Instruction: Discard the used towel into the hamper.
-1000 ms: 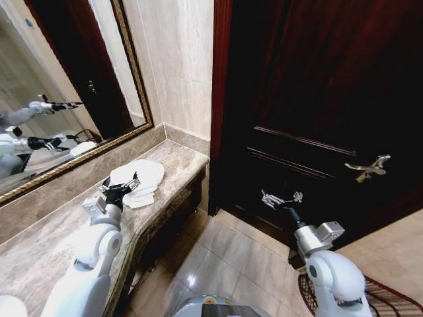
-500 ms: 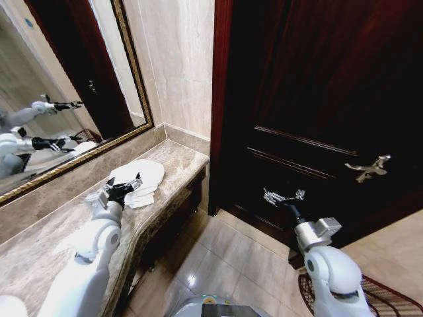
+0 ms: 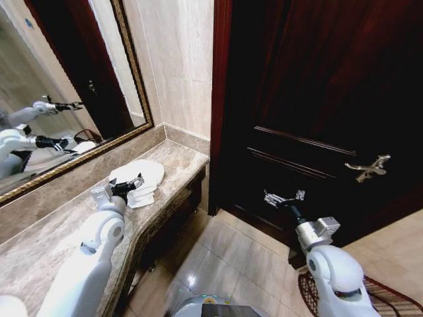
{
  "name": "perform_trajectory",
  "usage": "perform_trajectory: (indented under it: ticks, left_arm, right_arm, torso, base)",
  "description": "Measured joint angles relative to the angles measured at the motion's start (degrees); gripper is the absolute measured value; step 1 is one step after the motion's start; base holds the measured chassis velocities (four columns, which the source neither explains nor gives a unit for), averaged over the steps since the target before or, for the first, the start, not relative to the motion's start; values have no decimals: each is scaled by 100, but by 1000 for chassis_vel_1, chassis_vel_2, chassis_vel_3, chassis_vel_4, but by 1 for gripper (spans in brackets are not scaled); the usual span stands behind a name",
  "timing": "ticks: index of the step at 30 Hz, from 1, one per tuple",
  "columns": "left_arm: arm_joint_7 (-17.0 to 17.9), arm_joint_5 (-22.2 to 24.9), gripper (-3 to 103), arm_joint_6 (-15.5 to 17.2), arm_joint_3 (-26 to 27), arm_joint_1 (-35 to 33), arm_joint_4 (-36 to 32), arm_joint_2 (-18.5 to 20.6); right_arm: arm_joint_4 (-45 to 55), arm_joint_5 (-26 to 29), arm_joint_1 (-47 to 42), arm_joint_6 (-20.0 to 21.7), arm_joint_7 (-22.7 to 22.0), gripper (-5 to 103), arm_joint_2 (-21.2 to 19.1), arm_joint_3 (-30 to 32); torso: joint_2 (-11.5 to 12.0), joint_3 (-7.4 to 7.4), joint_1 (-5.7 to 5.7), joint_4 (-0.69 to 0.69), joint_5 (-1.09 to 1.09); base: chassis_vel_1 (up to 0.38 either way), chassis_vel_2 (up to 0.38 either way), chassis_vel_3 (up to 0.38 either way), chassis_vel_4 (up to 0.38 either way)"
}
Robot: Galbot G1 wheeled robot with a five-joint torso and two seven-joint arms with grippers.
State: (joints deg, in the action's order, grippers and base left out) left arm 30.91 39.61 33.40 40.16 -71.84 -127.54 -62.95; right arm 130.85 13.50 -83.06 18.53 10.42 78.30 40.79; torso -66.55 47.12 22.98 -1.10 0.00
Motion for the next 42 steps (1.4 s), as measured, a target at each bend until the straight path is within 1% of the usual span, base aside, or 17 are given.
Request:
perform_trajectory:
  ticks: [1,4,7,11,12,13,15,16,19,20,22,23,34,40,42]
  left_arm:
    - [0,0,100,0,0,0,0,0]
    - [37,-48,100,28,101,-188,-425,-111]
    - [93,-62,100,16,137,-260,-490,-180]
    - [482,27,100,-71,183,-329,-501,-286]
    - [482,27,100,-71,183,-329,-501,-286]
    - [600,112,100,-75,189,-326,-515,-289]
    - [661,162,100,-74,189,-322,-521,-288]
    - [887,384,100,-37,152,-263,-470,-277]
    - [965,521,100,-8,138,-206,-413,-275]
    - [1072,676,100,34,119,-126,-378,-273]
    - [1105,717,100,44,111,-101,-365,-271]
    - [1189,811,100,64,90,-25,-308,-269]
    - [1231,949,100,51,4,292,147,-254]
    - [1206,936,100,39,-236,570,368,-253]
    - [1226,928,100,38,-351,707,514,-246]
  right_arm:
    - [0,0,0,0,0,100,0,0]
    - [-2,-4,-5,-4,0,100,-12,1]
    - [-2,-9,-6,-6,0,100,-13,-12]
    - [5,-47,-38,-8,1,100,-16,-107]
    - [5,-47,-38,-8,1,100,-16,-107]
    - [17,-68,-43,-8,1,100,-22,-136]
    - [27,-76,-44,-8,0,100,-26,-152]
    - [95,-96,-43,-2,-16,100,-32,-195]
    - [116,-130,-56,-1,-17,100,-23,-206]
    - [122,-166,-82,-5,-16,100,4,-217]
    - [124,-176,-93,-7,-16,100,16,-223]
    - [129,-211,-117,-14,-15,100,38,-244]
    - [176,-256,-63,16,-55,100,30,-307]
    - [101,-328,-36,-20,-40,100,38,-312]
    - [53,-333,-47,-59,-31,100,49,-295]
  torso:
    - [0,0,0,0,0]
    - [0,-1,0,1,1]
    - [-1,-1,0,1,2]
    - [-1,-1,0,1,0]
    - [-1,-1,0,1,0]
    - [-1,-1,0,1,0]
    - [-1,-1,0,1,0]
    - [-1,-1,0,1,0]
    - [-1,-1,0,1,0]
    - [-1,-1,0,1,0]
    - [-1,0,0,1,0]
    - [-1,0,0,0,1]
    - [-1,0,0,1,0]
    - [-1,0,0,1,1]
    - [-1,0,0,3,9]
  base:
    - [0,0,0,0]
    - [0,0,0,0]
    - [0,0,0,0]
    - [0,0,0,0]
    - [0,0,0,0]
    - [0,0,0,0]
    - [0,0,0,0]
    - [0,0,0,0]
    - [0,0,0,0]
    - [0,0,0,0]
    - [0,0,0,0]
    - [0,0,0,0]
    - [0,0,0,0]
    - [0,0,0,0]
    - [0,0,0,0]
